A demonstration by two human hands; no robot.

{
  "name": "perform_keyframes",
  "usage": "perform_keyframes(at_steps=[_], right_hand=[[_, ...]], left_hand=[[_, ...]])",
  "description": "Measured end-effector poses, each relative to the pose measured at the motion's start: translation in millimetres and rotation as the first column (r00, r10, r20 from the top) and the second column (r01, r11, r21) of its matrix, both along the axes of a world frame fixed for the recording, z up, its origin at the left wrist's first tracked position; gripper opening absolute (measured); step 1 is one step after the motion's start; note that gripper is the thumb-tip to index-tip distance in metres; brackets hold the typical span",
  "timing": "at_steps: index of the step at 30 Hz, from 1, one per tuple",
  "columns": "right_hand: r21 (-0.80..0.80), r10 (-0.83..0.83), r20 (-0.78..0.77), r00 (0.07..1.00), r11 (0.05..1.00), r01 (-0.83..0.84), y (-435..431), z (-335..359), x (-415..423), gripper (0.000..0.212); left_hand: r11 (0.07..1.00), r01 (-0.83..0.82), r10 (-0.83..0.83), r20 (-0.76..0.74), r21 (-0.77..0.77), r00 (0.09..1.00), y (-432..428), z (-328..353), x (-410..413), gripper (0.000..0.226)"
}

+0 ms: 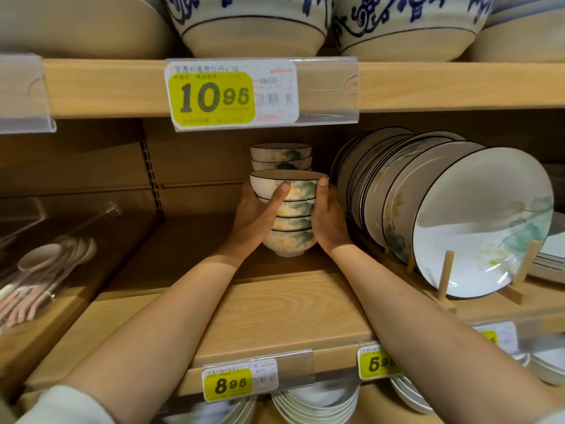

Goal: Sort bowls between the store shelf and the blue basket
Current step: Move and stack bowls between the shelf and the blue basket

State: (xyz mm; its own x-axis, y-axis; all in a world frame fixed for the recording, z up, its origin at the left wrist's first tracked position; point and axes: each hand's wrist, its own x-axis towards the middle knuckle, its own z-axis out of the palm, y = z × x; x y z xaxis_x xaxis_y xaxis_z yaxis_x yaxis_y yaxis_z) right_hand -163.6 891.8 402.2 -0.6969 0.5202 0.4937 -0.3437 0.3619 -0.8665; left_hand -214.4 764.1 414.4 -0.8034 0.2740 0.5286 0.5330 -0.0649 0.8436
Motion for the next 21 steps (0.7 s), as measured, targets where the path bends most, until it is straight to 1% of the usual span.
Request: perform_keyframes(at_steps=[8,12,17,20,21], right_hand=[[0.048,-0.007,0.008,1.0,0.999,0.007,0,2,4,0.053],[0.049,-0.011,0.011,1.0,0.999,0.01,-3,3,7,0.052],[0.027,0.01,0.018,1.0,1.0,-0.011,-5,4,10,0.056],[0.006,0.043,0.071,0.997,0.999,-0.043,-3,9,16,0.059],[-0.01,0.042,0.096,0.994,0.999,-0.042,-3,13,19,0.061]], left_hand=[[0.999,0.033,-0.032,0.011,-0.031,0.999,-4,-4,1,0.075],[0.998,0.061,-0.059,0.04,-0.035,0.997,-6,-2,2,0.082],[0.99,0.138,-0.136,0.122,-0.006,0.983,-11,4,7,0.078],[0.983,0.176,-0.165,0.177,-0.049,0.97,-18,15,11,0.083],[0.982,0.184,-0.174,0.204,-0.033,0.964,-22,20,13,0.085]])
